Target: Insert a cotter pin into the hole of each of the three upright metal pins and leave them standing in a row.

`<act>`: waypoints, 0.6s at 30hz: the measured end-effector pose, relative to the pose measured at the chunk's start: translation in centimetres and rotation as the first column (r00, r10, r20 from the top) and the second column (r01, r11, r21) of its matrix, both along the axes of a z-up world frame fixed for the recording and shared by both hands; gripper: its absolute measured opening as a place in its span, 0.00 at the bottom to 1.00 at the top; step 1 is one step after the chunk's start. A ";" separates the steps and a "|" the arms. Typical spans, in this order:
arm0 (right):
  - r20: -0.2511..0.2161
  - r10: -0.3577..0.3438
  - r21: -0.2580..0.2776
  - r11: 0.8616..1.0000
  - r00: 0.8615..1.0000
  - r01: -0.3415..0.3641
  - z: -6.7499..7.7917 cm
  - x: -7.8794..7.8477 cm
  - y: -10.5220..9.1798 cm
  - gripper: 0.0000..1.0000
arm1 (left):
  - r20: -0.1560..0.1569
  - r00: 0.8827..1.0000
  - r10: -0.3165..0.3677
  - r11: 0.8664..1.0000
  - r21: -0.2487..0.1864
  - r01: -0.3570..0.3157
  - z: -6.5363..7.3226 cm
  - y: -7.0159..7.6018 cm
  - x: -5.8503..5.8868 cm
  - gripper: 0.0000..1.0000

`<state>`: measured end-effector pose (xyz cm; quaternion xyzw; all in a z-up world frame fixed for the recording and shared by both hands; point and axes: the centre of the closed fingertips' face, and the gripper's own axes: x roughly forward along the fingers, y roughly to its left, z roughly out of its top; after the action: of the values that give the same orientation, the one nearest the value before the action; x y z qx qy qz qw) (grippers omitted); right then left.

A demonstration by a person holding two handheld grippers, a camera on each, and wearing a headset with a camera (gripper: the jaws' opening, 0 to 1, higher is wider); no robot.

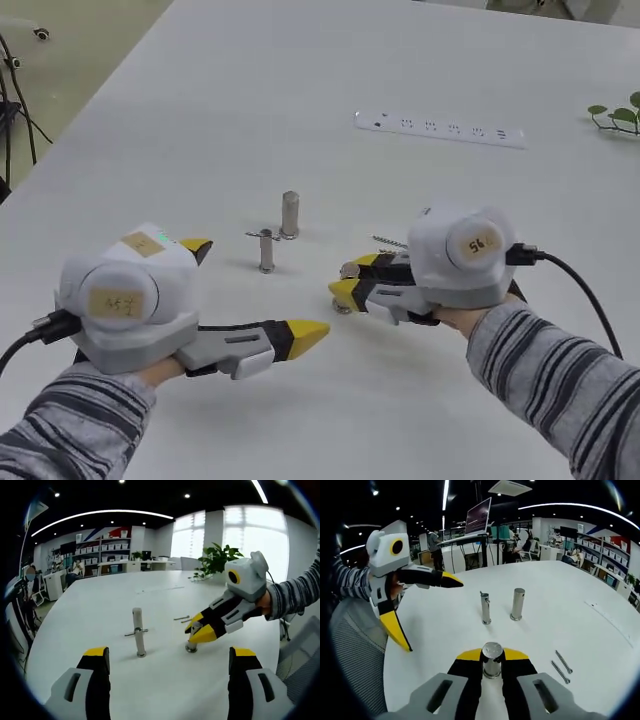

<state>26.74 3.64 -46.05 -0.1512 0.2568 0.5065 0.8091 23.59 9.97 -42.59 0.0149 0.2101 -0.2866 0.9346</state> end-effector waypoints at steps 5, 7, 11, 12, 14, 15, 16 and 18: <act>0.001 0.016 0.001 1.000 1.000 -0.016 0.0 -0.2 -0.1 0.09 | 0.000 1.000 -0.008 1.000 0.001 0.008 0.0 -0.2 0.0 0.99; 0.014 0.031 -0.007 0.999 0.999 -0.031 0.0 -0.4 0.0 0.09 | -0.003 1.000 -0.011 1.000 0.005 0.011 -0.1 -0.2 0.0 0.99; 0.012 0.045 -0.003 0.999 0.999 -0.045 0.0 -0.5 0.0 0.09 | -0.001 1.000 -0.013 1.000 0.002 0.013 0.0 -0.3 0.0 0.99; 0.014 0.051 -0.006 0.999 0.999 -0.051 0.0 -0.5 0.0 0.09 | -0.002 1.000 -0.014 1.000 0.003 0.014 -0.1 -0.3 0.0 0.99; 0.019 0.063 -0.012 0.998 0.998 -0.063 0.0 -0.5 0.0 0.09 | 0.000 1.000 -0.014 1.000 0.004 0.014 0.0 -0.3 0.0 0.99; 0.019 0.068 -0.013 0.998 0.998 -0.068 0.0 -0.5 0.0 0.09 | 0.002 1.000 -0.013 1.000 0.000 0.013 0.0 -0.3 0.0 0.99; 0.014 0.071 -0.011 0.997 0.997 -0.070 0.0 -0.5 0.0 0.09 | 0.002 1.000 -0.012 1.000 -0.002 0.012 0.0 -0.2 0.0 0.99; 0.003 0.080 -0.004 0.997 0.997 -0.080 0.0 -0.6 0.0 0.09 | 0.002 1.000 -0.013 1.000 -0.001 0.013 0.0 -0.3 0.0 0.99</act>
<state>26.18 3.65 -46.04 -0.1639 0.2502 0.5375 0.7884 23.59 9.69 -42.57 0.0162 0.2089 -0.2929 0.9329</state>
